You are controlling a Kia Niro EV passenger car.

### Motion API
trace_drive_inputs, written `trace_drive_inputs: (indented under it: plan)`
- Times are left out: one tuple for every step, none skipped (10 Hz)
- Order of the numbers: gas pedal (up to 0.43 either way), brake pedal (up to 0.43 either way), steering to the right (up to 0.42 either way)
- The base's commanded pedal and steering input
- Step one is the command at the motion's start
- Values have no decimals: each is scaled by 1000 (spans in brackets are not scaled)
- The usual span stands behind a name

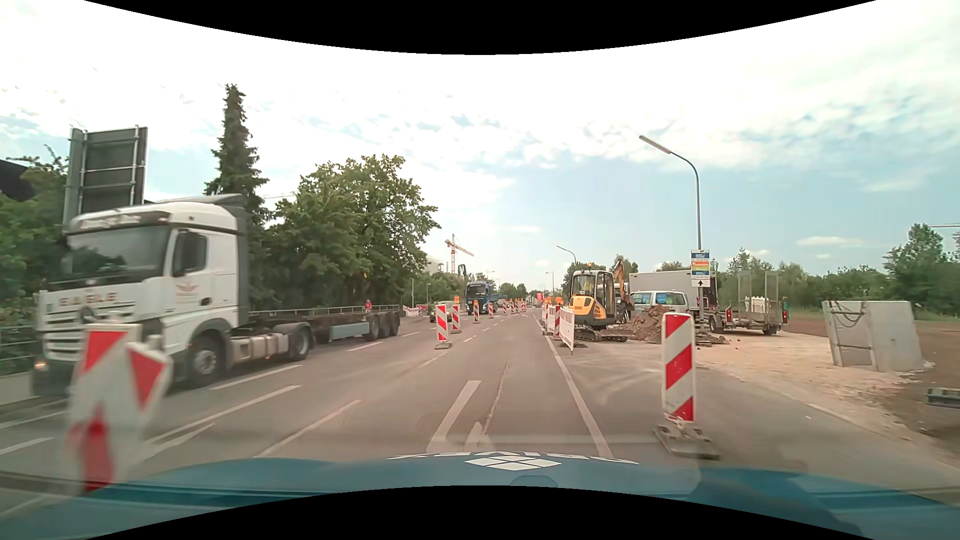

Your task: Follow the waypoints while adhering to traffic rules and regulations

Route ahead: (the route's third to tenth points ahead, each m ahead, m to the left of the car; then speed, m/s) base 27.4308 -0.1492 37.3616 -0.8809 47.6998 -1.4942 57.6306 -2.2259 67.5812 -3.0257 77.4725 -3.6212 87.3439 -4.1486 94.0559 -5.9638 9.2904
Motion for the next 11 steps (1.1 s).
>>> trace_drive_inputs:
  plan:
    - [177, 0, 7]
    - [177, 0, 9]
    - [177, 0, 9]
    - [177, 0, 10]
    - [177, 0, 12]
    - [177, 0, 12]
    - [177, 0, 12]
    - [177, 0, 12]
    - [177, 0, 12]
    - [177, 0, 9]
    - [177, 0, 7]
